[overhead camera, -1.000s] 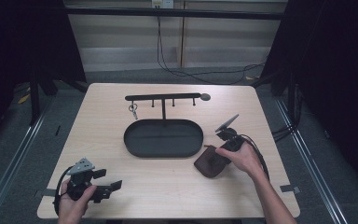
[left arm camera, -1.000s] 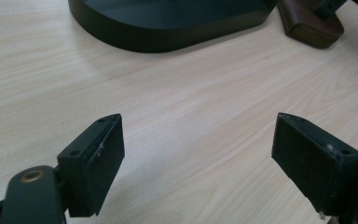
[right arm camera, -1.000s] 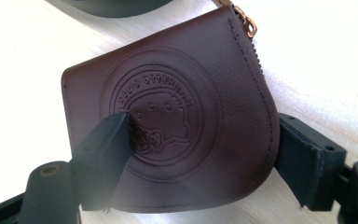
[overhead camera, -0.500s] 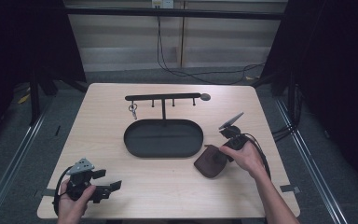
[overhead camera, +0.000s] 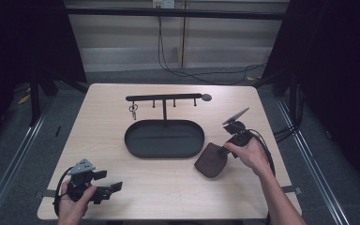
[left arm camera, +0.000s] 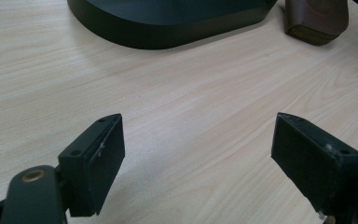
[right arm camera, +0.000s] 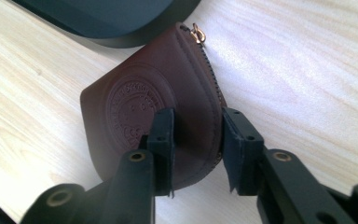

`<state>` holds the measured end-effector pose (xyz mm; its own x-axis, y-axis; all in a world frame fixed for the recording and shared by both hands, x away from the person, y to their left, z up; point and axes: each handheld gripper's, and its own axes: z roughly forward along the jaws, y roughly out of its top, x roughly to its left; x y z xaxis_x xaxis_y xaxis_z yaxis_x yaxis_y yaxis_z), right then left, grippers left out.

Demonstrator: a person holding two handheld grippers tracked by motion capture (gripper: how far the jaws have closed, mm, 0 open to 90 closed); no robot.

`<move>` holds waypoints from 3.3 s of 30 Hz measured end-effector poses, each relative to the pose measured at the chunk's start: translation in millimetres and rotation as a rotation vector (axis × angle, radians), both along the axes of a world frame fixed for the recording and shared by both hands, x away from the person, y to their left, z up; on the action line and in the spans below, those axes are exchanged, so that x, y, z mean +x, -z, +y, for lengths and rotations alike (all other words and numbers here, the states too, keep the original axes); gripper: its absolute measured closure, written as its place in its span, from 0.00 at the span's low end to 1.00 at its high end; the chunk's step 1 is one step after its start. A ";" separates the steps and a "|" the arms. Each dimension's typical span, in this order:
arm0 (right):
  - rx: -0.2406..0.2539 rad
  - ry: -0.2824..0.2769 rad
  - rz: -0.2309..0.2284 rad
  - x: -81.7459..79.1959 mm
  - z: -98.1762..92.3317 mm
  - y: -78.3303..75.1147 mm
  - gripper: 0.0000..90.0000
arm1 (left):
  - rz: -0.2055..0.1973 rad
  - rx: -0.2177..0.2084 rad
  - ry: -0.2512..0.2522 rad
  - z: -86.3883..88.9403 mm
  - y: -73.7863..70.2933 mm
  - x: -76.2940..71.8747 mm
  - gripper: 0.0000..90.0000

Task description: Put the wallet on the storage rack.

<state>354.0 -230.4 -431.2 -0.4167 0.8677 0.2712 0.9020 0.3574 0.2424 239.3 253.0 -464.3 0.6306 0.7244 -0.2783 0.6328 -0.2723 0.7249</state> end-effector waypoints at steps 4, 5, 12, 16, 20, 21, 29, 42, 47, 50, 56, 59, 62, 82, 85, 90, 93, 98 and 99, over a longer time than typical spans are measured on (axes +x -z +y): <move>0.008 0.000 0.000 -0.5 1.1 -7.9 0.80 | -0.001 0.000 -0.003 -0.2 0.0 0.0 0.20; 0.004 0.002 0.002 -0.5 1.3 -8.6 0.80 | -0.005 0.001 -0.003 0.1 -0.3 -0.1 0.20; -0.010 -0.006 -0.001 -0.1 2.2 -15.9 0.81 | -0.017 -0.005 -0.013 1.0 -1.5 -0.7 0.20; -0.017 -0.010 -0.014 -0.4 3.1 -20.7 0.82 | -0.015 -0.006 -0.017 2.2 -1.5 -0.7 0.20; -0.027 -0.006 -0.013 -0.4 6.1 -25.7 0.83 | -0.015 -0.006 -0.008 1.1 -1.7 -1.1 0.20; -0.029 -0.013 -0.017 0.1 6.2 -26.2 0.84 | -0.014 -0.008 -0.005 1.0 -1.4 -0.9 0.20; -0.046 -0.016 -0.013 0.6 8.0 -35.9 0.85 | -0.012 -0.016 -0.004 2.1 -1.6 -0.8 0.20; -0.077 -0.035 -0.006 0.0 12.3 -48.8 0.89 | -0.005 -0.020 0.012 1.7 -1.7 -0.6 0.20; -0.094 -0.039 0.007 -0.4 12.6 -51.0 0.89 | -0.006 -0.019 0.015 1.8 -1.9 -0.7 0.20; -0.104 -0.040 0.008 -0.1 12.5 -52.6 0.90 | -0.004 -0.020 0.016 1.3 -1.7 -0.7 0.20; -0.108 -0.035 0.005 0.3 12.0 -57.5 0.90 | -0.003 -0.022 0.012 1.5 -1.6 -0.6 0.20; -0.117 -0.037 0.003 0.5 12.2 -62.2 0.90 | -0.003 -0.020 0.014 1.7 -1.6 -0.6 0.20; -0.126 -0.035 -0.001 0.4 13.3 -68.4 0.90 | -0.003 -0.021 0.016 1.4 -1.7 -0.6 0.20; -0.135 -0.034 -0.021 9.7 19.1 -89.4 0.90 | 0.000 -0.020 0.025 0.7 -1.2 -0.5 0.19; -0.132 -0.029 -0.028 11.7 20.0 -92.8 0.90 | 0.001 -0.020 0.027 0.5 -1.1 -0.4 0.19; -0.136 -0.033 -0.038 17.2 27.3 -101.0 0.90 | 0.004 -0.024 0.029 0.8 -1.0 -0.4 0.19; -0.136 -0.039 -0.045 19.4 30.0 -103.1 0.90 | 0.004 -0.024 0.030 0.9 -1.0 -0.3 0.19; -0.115 -0.032 -0.067 26.1 34.4 -111.3 0.90 | 0.006 -0.023 0.033 0.9 -1.0 -0.2 0.19; -0.115 -0.032 -0.067 26.1 34.4 -111.3 0.90 | 0.006 -0.023 0.033 0.9 -1.0 -0.2 0.19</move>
<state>380.1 -196.1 -319.9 -0.4585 0.8773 0.1418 0.8729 0.4145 0.2574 239.1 253.9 -463.4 0.6521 0.6970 -0.2983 0.6280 -0.2762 0.7275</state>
